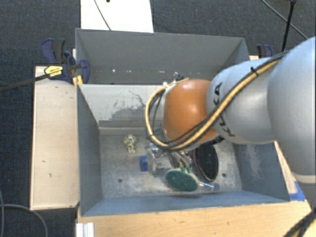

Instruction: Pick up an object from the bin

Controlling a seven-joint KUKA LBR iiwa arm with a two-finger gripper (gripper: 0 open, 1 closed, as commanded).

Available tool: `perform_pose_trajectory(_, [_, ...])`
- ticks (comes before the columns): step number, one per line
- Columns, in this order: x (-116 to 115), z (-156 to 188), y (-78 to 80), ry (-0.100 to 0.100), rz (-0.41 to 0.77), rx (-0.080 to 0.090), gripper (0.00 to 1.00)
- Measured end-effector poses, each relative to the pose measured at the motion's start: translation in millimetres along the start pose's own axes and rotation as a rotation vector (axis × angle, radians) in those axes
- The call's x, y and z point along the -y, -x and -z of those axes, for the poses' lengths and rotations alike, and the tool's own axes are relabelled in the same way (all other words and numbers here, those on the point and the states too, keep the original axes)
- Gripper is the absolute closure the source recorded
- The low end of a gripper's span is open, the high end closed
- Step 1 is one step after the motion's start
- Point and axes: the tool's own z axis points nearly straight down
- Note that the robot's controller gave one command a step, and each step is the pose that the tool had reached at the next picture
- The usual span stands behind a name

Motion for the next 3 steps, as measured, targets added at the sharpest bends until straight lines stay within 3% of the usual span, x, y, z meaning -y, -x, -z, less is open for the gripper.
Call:
perform_pose_trajectory(1, [1.1, -3.0, -0.6, -0.001, -0.004, -0.004, 0.00])
perform_pose_trajectory(2, [28.2, -58.3, 41.0, -0.003, -0.069, -0.004, 0.00])
perform_pose_trajectory(3, [26.5, -55.6, 41.1, -0.001, -0.068, -0.002, 1.00])
